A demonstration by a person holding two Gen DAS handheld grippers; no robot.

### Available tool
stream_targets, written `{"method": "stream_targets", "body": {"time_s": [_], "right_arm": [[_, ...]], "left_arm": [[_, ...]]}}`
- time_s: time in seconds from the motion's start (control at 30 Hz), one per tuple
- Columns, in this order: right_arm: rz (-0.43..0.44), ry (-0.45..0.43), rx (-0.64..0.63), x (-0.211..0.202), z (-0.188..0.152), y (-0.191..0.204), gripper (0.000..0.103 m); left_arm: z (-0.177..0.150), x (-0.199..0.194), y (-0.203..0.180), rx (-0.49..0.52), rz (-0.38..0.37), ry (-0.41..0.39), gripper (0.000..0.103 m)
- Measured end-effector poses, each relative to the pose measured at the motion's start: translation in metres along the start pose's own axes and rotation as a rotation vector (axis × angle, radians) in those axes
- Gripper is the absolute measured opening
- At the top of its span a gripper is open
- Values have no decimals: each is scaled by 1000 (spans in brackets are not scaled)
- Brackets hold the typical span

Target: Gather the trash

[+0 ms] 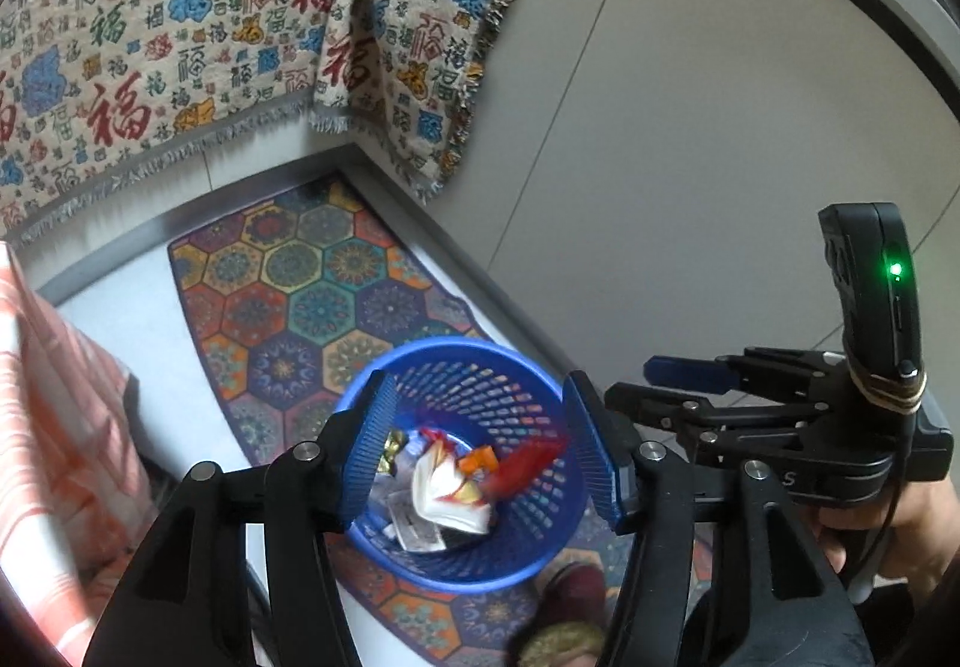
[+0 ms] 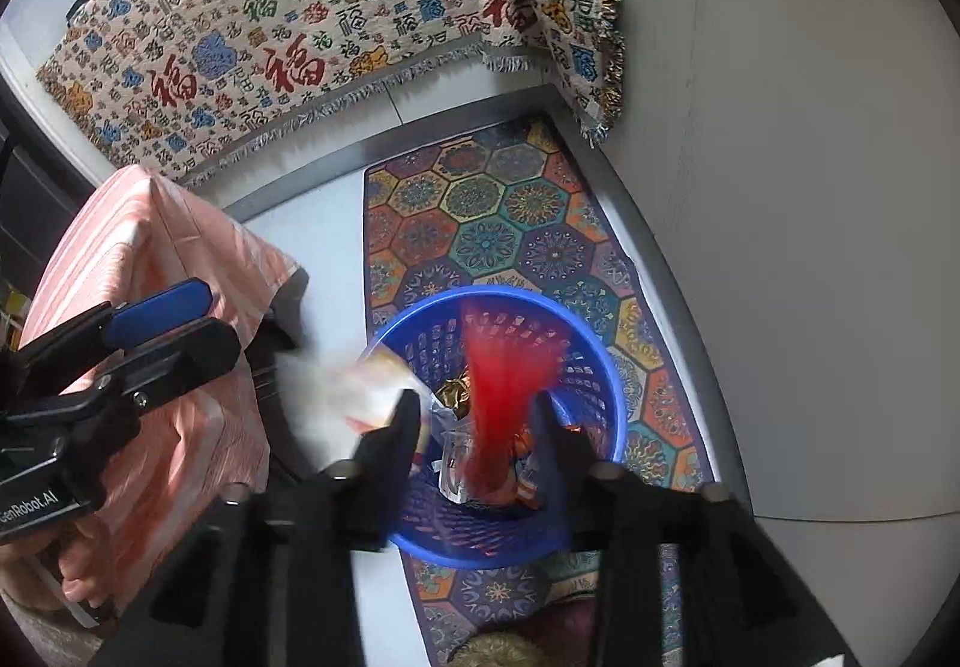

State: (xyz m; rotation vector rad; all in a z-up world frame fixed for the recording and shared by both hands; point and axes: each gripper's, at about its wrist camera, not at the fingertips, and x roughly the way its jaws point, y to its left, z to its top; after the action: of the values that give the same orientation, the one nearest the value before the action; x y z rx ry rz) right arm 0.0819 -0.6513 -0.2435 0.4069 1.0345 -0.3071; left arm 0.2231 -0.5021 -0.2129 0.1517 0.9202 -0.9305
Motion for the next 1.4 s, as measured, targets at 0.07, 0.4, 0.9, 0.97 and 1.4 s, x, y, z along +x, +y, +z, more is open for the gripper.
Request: {"method": "stream_targets", "body": {"time_s": [0.07,0.4,0.9,0.97,1.4], "right_arm": [[-9,-14,9,-4,0,-2,51],[-73,-193,58,-98,-28,11,91],[-226,-268,139,-225,-169,58,91],[-227,-257,142,-228,-176,64,91],[-267,-276,148,-247,-179,84,91]], "left_arm": [[1,-9,-2,16,16,-17,71],[-21,-108,-30,97,-15,-50,102],[-95,-216,-50,179,279,-133,103],[-95,-217,-48,159,280,-106,103],[-88,-216,-41,108,226,-40,103]]}}
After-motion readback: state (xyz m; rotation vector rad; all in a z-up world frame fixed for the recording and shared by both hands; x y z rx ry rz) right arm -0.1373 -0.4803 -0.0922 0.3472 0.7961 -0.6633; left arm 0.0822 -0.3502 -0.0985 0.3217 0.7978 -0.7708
